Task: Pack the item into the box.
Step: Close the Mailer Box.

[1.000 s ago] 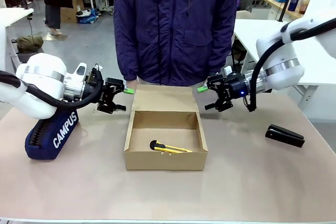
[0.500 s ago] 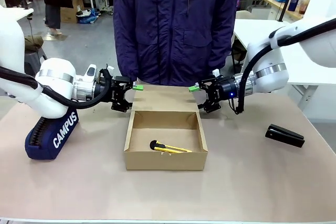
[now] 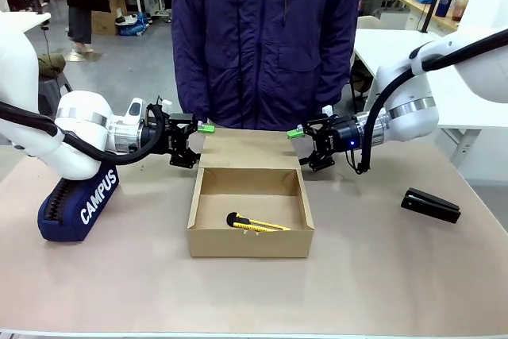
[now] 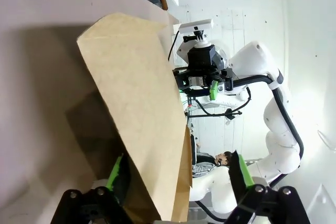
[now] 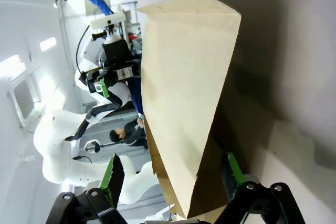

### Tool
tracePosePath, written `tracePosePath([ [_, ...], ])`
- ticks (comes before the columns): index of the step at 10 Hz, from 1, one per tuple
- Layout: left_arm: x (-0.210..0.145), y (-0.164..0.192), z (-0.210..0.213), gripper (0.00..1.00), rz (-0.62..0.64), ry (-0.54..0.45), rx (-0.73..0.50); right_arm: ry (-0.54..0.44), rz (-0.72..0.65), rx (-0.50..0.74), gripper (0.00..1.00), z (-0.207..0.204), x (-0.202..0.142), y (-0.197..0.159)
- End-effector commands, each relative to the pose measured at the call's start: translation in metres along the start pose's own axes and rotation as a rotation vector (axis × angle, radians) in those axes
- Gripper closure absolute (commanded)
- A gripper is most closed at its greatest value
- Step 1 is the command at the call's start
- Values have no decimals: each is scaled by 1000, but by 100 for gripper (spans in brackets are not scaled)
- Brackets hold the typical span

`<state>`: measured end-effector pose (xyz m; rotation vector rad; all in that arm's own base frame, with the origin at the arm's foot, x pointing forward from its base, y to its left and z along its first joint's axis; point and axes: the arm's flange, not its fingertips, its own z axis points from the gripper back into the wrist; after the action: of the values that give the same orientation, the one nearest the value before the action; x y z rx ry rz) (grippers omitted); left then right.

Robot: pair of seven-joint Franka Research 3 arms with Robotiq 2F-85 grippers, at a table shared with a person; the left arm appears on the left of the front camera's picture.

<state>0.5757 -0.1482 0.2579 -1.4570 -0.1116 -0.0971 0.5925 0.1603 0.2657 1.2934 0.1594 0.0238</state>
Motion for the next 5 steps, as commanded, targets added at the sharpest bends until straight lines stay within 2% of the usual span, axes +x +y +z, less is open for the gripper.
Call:
tracePosePath([
  [1, 2, 2, 1, 19, -5, 20, 1, -11, 18, 5, 20, -8, 10, -2],
  [2, 2, 2, 1, 32, -8, 17, 3, -10, 18, 12, 31, -9, 10, -3],
  [3, 1, 3, 2, 39, -13, 24, 7, -16, 23, 11, 40, -9, 10, -3],
  [4, 2, 3, 2, 51, -13, 24, 8, -15, 25, 8, 51, -9, 10, -4],
  [5, 2, 5, 1, 58, -16, 30, 13, -13, 31, 12, 60, -10, 10, -5],
])
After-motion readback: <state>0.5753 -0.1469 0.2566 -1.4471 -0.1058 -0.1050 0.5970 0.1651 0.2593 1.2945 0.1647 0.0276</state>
